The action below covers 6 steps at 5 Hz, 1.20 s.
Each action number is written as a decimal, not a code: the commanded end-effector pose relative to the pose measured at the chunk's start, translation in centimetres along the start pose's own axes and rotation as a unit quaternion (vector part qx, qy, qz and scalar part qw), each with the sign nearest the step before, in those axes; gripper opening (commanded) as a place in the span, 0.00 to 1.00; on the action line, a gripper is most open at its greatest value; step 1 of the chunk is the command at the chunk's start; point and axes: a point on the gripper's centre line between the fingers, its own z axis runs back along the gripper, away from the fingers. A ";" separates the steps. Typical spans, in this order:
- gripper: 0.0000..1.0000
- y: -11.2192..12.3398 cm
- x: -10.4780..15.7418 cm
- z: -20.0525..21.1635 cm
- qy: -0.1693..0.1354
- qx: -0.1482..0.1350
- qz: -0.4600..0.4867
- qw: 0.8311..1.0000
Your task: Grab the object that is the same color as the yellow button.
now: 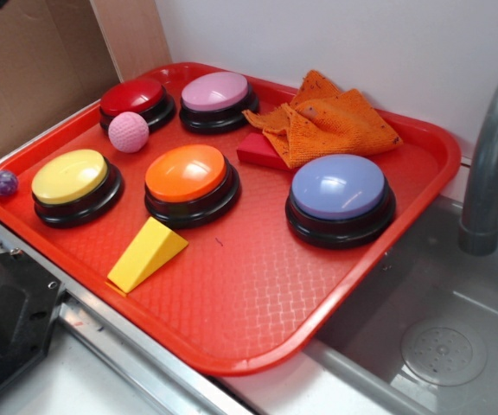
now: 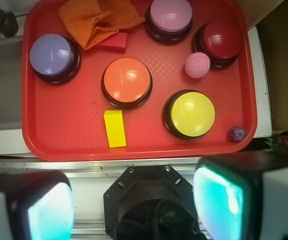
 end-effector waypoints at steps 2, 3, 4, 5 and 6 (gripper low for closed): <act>1.00 -0.8 1.0 -3.0 0.018 0.003 -0.012 1.000; 1.00 -1.7 1.5 -5.6 -0.005 -0.005 -0.010 1.000; 1.00 -2.4 1.9 -9.4 -0.013 -0.020 -0.008 1.000; 1.00 -2.6 1.8 -13.3 -0.006 -0.012 0.016 1.000; 1.00 -2.8 1.7 -16.4 0.003 -0.017 0.036 0.999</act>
